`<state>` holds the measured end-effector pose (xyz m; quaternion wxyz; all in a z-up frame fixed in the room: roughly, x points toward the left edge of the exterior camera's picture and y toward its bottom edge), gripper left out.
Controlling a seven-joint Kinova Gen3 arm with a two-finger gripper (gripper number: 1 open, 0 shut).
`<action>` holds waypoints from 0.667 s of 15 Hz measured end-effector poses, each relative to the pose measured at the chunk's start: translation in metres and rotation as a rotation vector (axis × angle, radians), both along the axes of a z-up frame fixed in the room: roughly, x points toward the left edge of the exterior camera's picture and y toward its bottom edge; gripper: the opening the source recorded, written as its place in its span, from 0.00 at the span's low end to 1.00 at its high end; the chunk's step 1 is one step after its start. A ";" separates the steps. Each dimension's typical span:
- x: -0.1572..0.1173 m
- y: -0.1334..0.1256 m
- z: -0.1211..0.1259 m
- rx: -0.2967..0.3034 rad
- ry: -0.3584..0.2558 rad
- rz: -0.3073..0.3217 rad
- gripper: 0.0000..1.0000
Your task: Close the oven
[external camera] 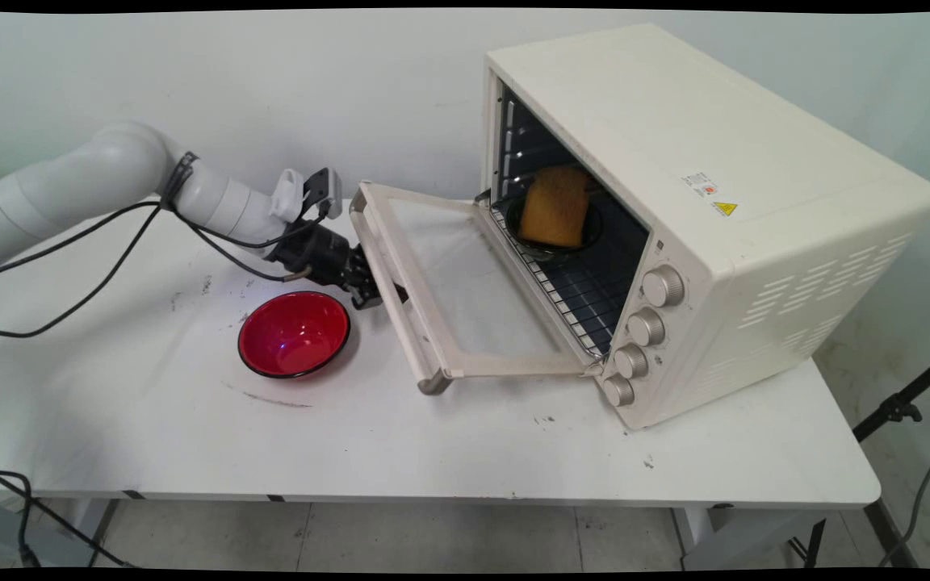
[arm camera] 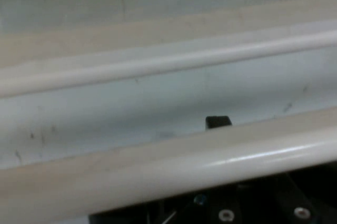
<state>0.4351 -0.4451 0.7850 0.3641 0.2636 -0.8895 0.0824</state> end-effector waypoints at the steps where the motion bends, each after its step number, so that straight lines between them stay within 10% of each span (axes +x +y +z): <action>1: -0.002 -0.002 0.003 -0.006 0.003 -0.002 0.00; 10: -0.027 -0.029 0.044 -0.054 0.025 0.009 0.00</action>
